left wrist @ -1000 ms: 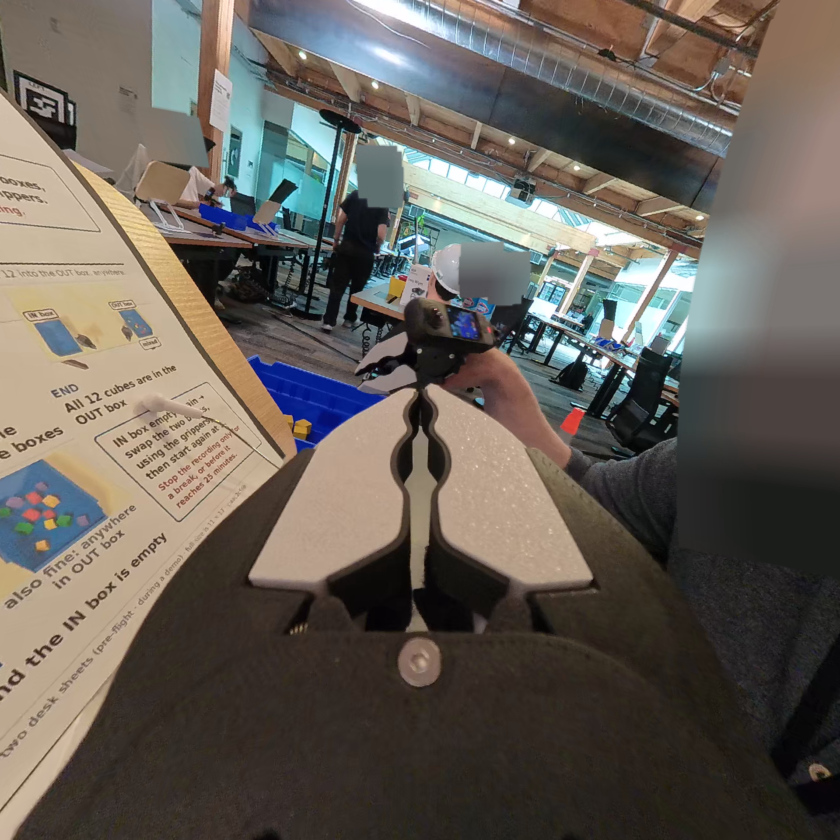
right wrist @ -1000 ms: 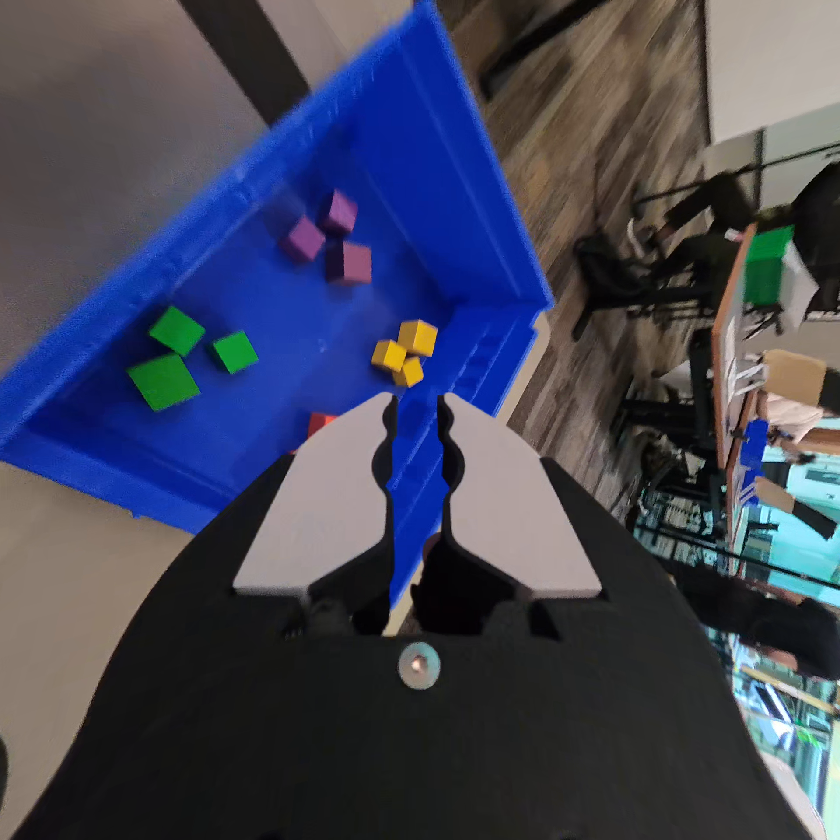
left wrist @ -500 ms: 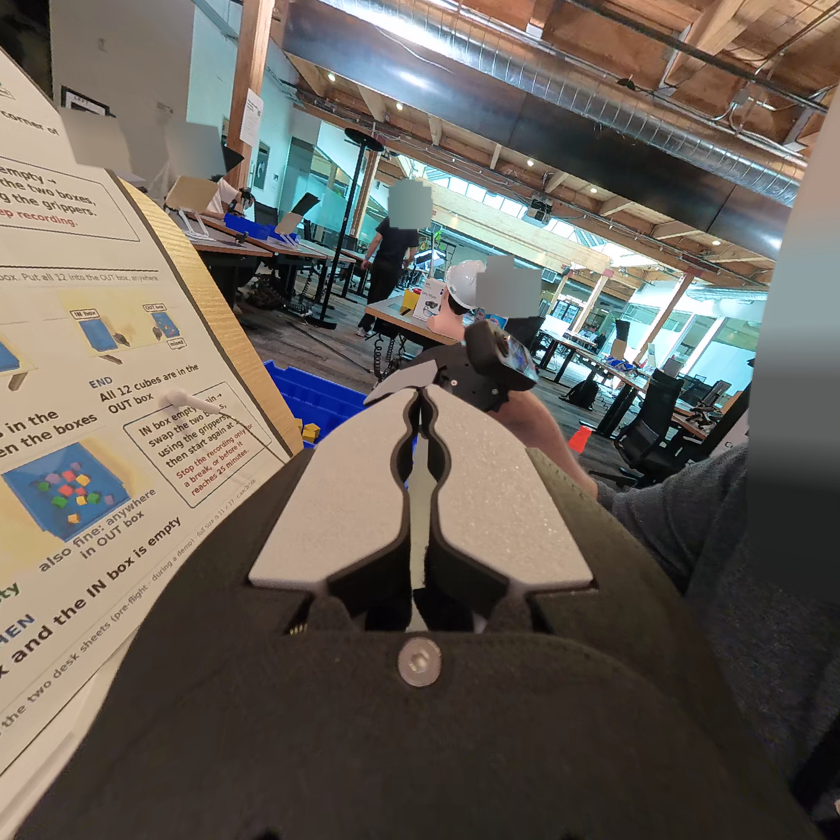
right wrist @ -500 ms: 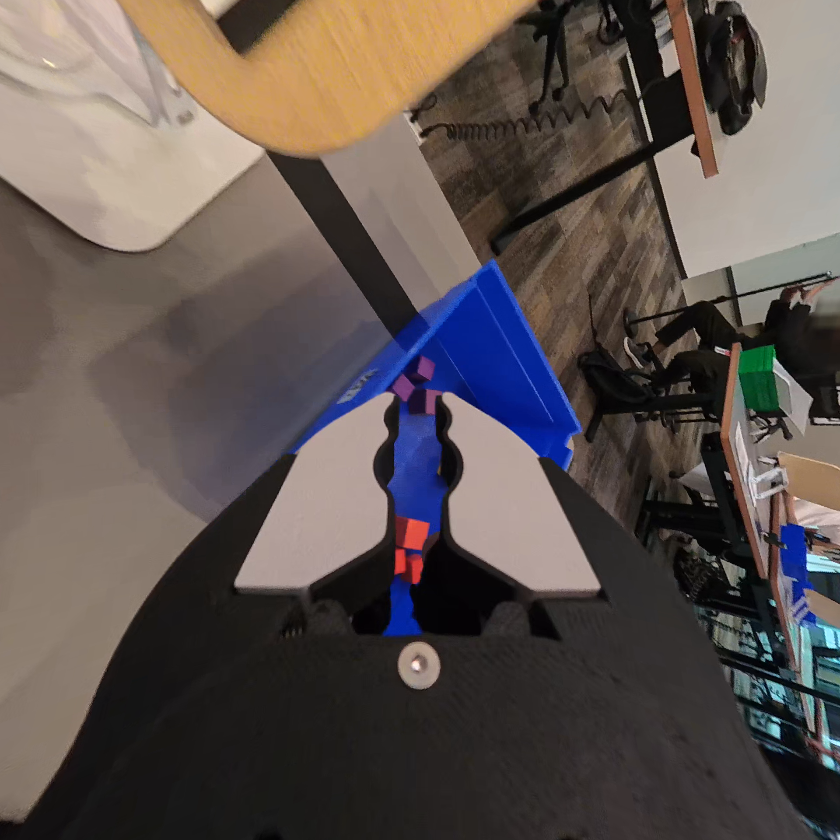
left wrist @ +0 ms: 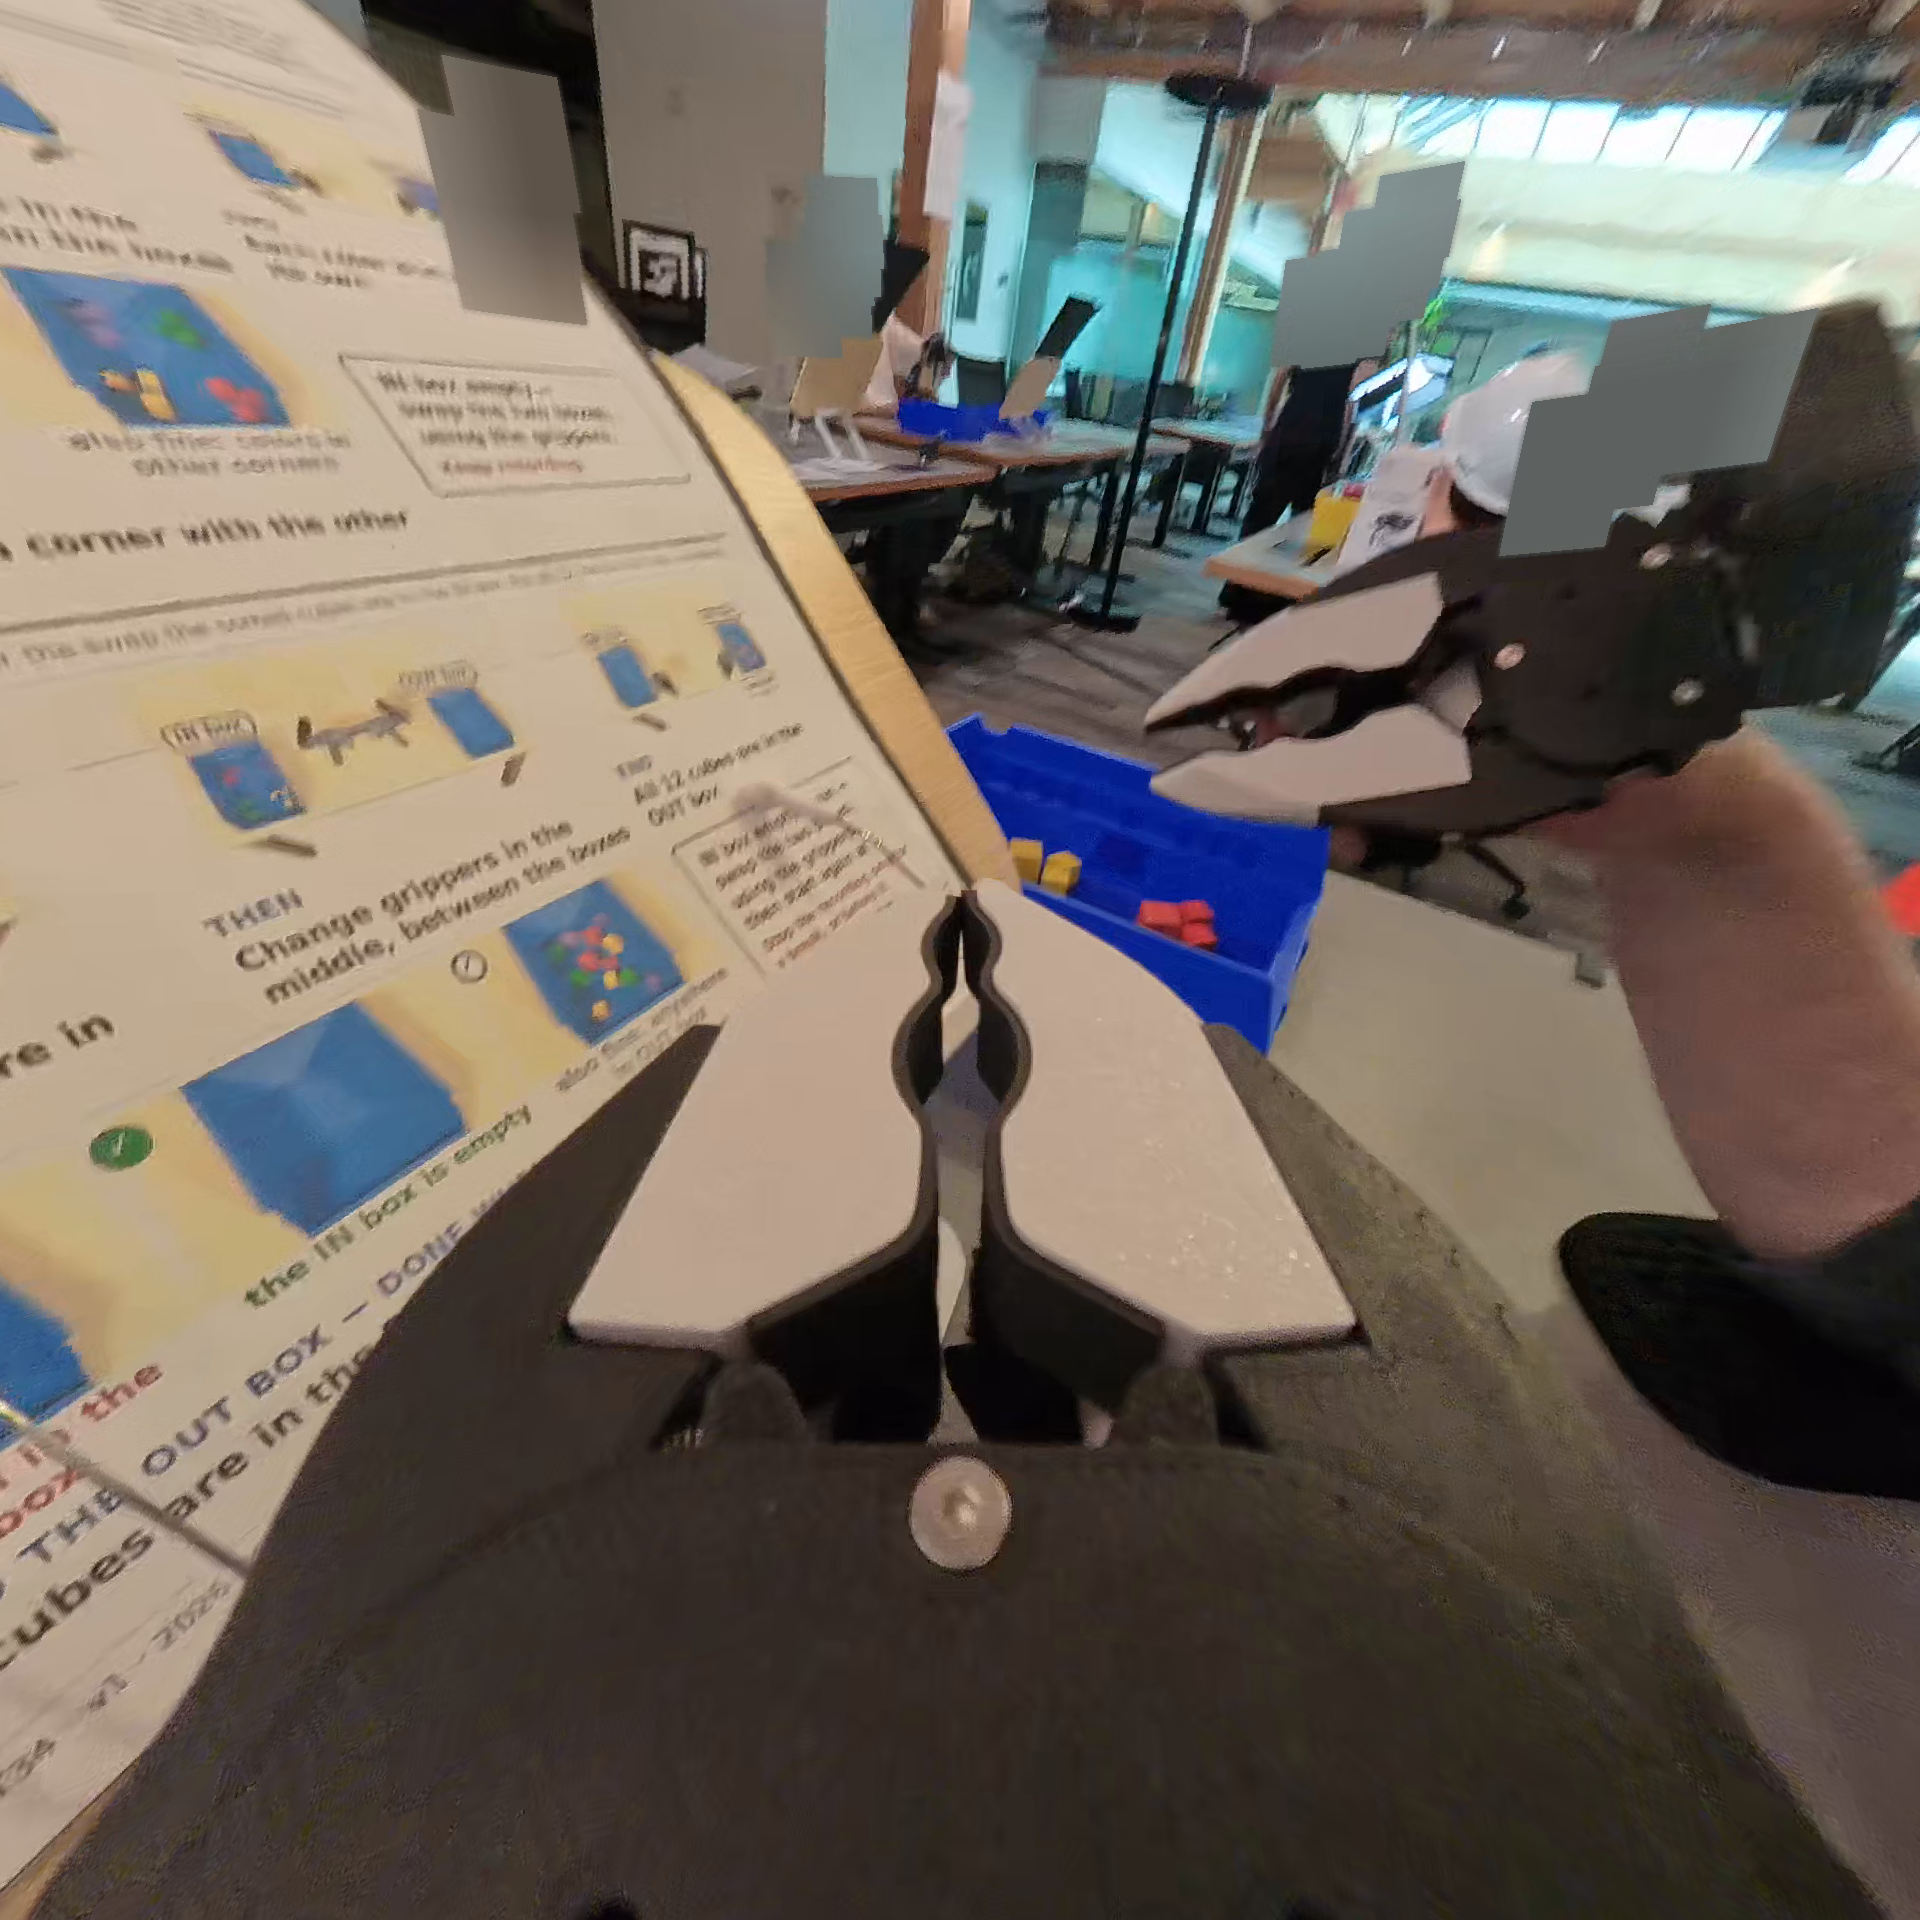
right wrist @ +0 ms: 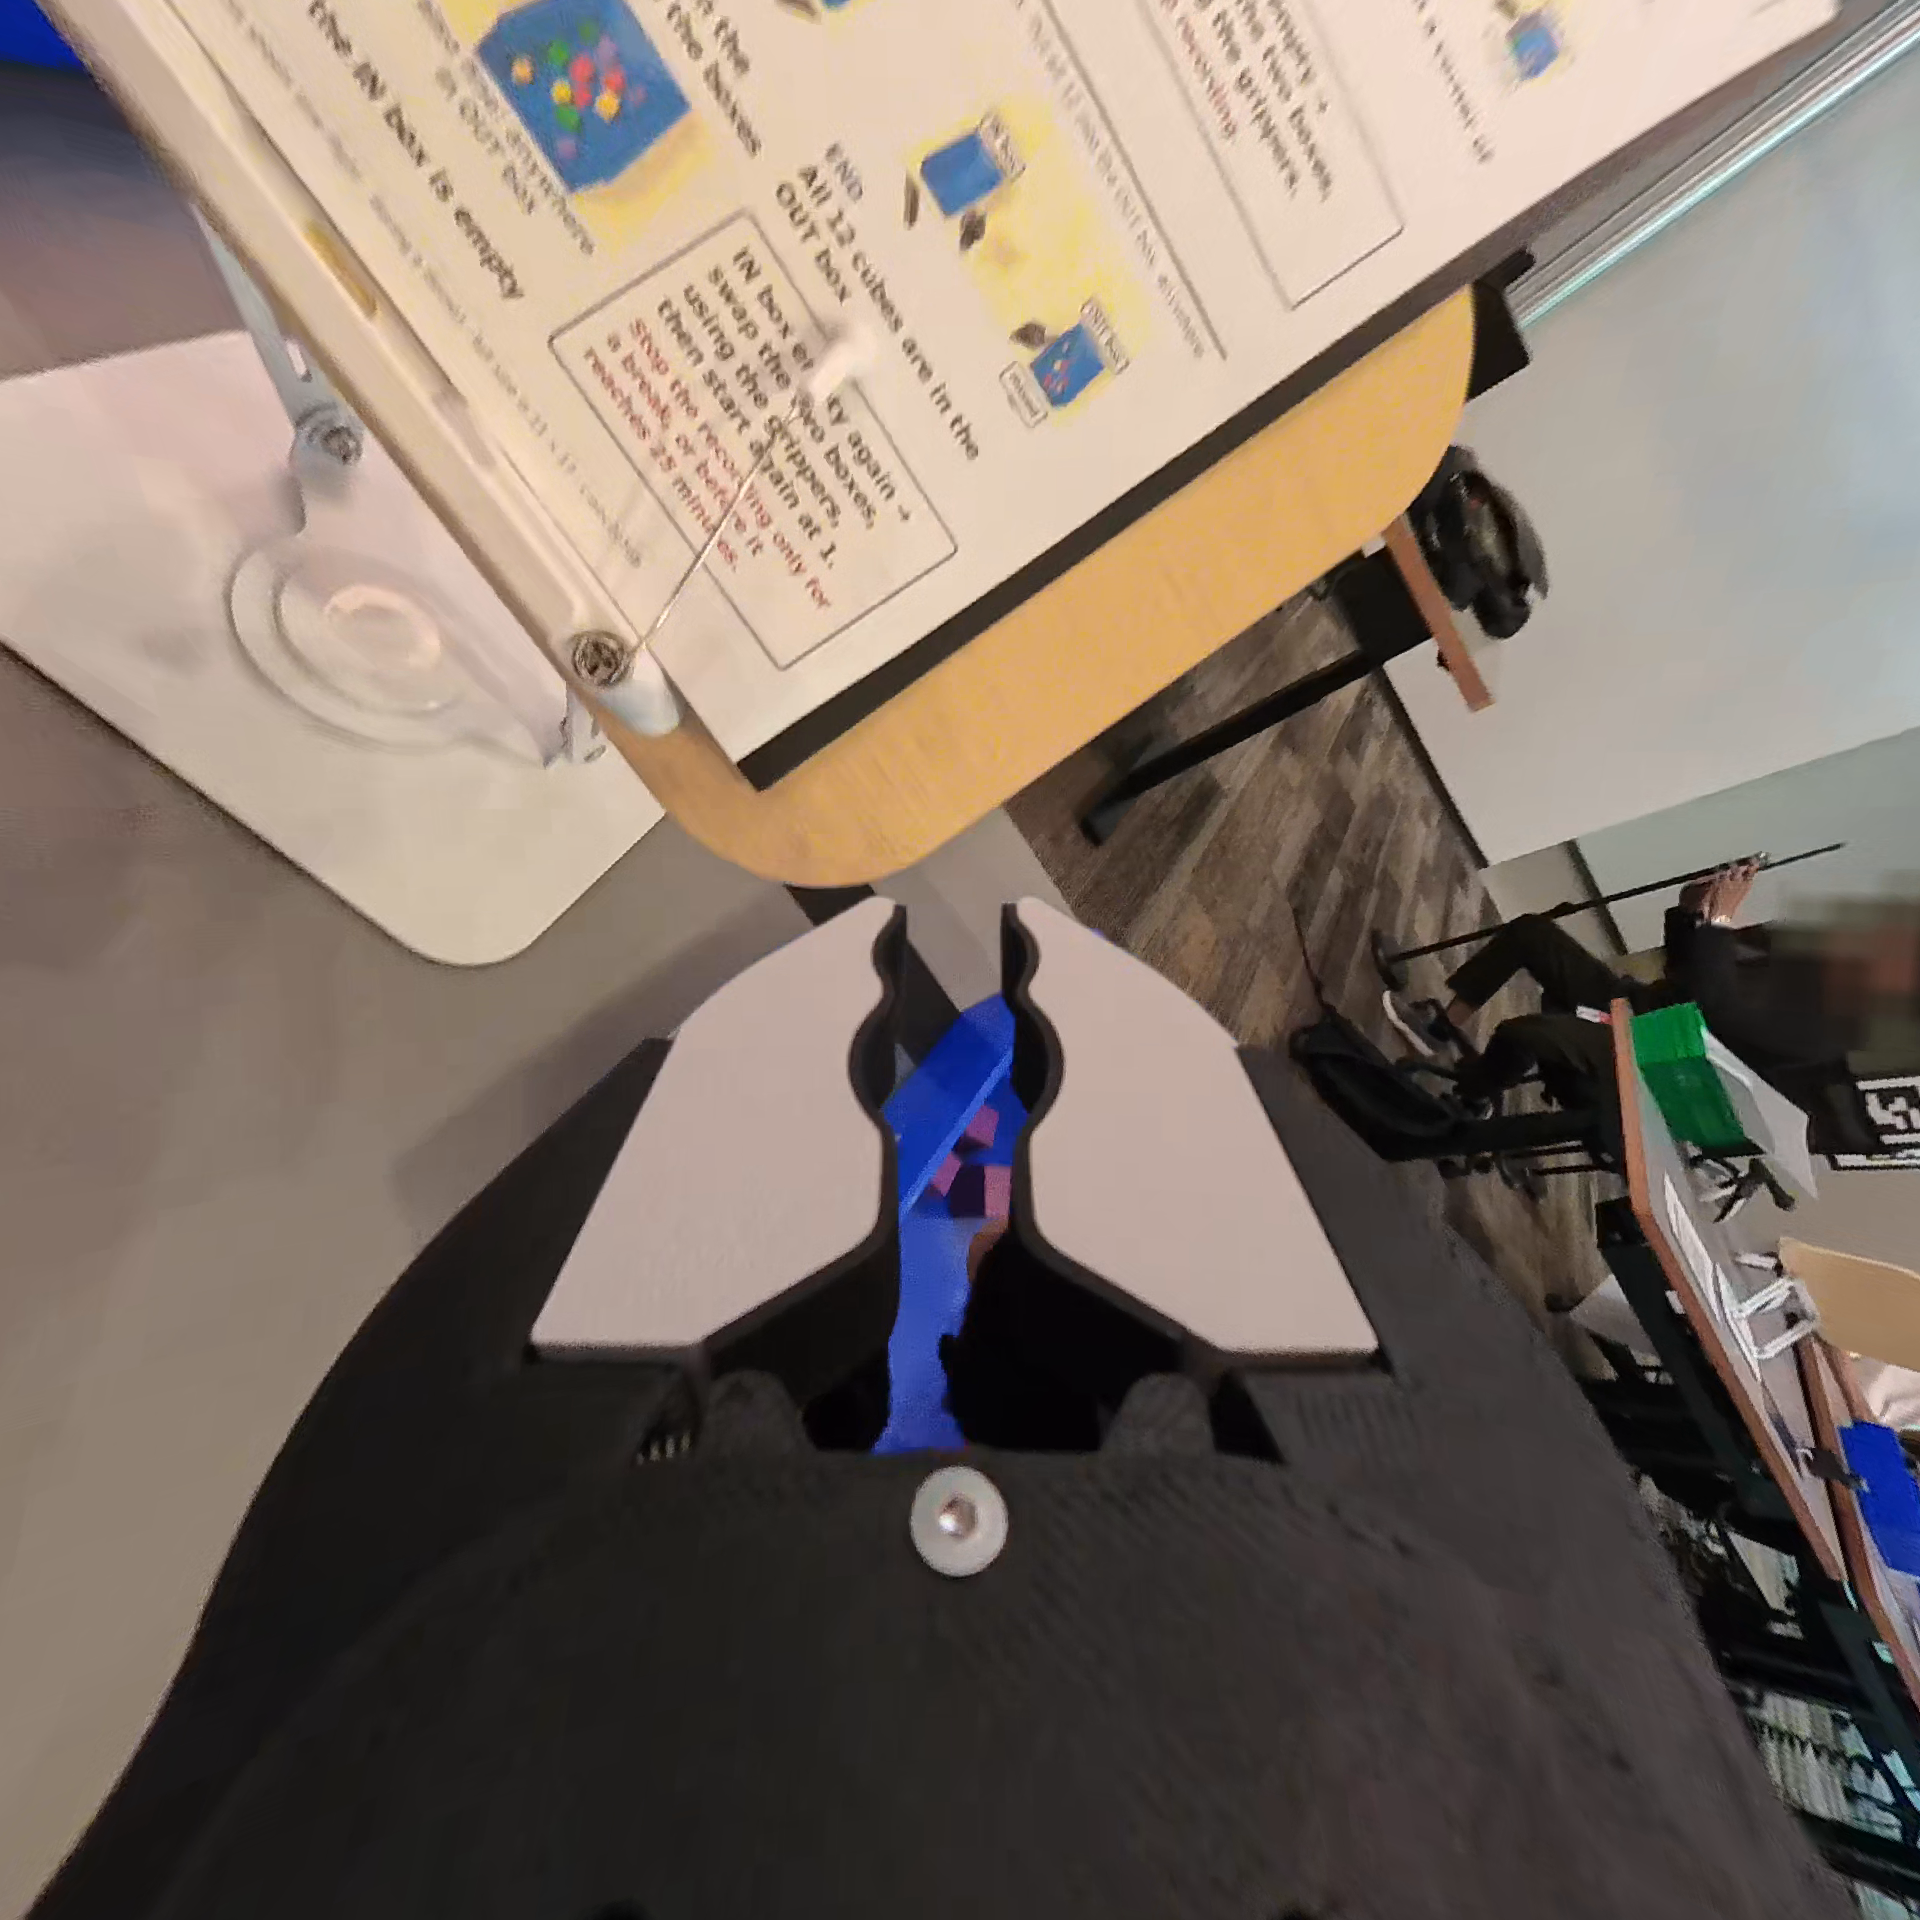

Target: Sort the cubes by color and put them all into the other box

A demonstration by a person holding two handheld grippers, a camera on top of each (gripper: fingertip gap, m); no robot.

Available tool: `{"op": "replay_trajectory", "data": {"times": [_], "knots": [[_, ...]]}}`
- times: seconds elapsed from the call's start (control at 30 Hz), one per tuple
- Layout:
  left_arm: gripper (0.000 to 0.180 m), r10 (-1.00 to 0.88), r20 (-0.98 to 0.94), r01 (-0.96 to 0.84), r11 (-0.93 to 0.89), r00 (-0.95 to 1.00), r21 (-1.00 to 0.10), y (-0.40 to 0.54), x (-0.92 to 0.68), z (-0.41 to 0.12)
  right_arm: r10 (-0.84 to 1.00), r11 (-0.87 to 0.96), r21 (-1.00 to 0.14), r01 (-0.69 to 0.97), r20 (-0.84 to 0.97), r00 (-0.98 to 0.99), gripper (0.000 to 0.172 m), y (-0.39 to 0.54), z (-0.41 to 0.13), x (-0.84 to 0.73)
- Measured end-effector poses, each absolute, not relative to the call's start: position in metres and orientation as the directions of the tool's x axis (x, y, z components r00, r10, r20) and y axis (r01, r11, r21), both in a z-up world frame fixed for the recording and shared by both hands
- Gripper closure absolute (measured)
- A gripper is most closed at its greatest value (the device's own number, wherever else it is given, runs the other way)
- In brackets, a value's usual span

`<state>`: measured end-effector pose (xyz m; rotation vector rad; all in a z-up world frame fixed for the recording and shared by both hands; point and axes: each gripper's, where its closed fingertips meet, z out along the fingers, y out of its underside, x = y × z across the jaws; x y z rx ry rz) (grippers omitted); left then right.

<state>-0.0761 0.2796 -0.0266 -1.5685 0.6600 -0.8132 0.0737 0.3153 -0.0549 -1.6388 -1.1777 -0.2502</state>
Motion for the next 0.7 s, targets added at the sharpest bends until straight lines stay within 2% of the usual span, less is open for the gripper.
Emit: {"op": "replay_trajectory", "data": {"times": [0.13, 0.4, 0.53, 0.7], "knots": [[0.180, -0.760, 0.124, 0.007, -0.155, 0.638, -0.988, 0.285, -0.086, -0.042, 0.488, 0.063, -0.645, 0.762, 0.686, 0.540, 0.154, 0.322, -0.054, 0.082], [0.180, -0.747, 0.086, -0.008, -0.121, 0.659, -0.993, 0.274, -0.096, -0.036, 0.524, 0.083, -0.696, 0.713, 0.639, 0.563, 0.152, 0.317, -0.055, 0.088], [0.180, -0.769, 0.081, -0.060, -0.153, 0.634, -0.986, 0.266, -0.076, -0.050, 0.630, 0.108, -0.681, 0.724, 0.611, 0.480, 0.145, 0.305, -0.081, 0.050], [0.172, -0.762, 0.073, -0.174, -0.239, 0.644, -0.955, 0.259, -0.058, -0.111, 0.722, 0.114, -0.677, 0.727, 0.559, 0.408, 0.139, 0.282, -0.133, 0.012]]}}
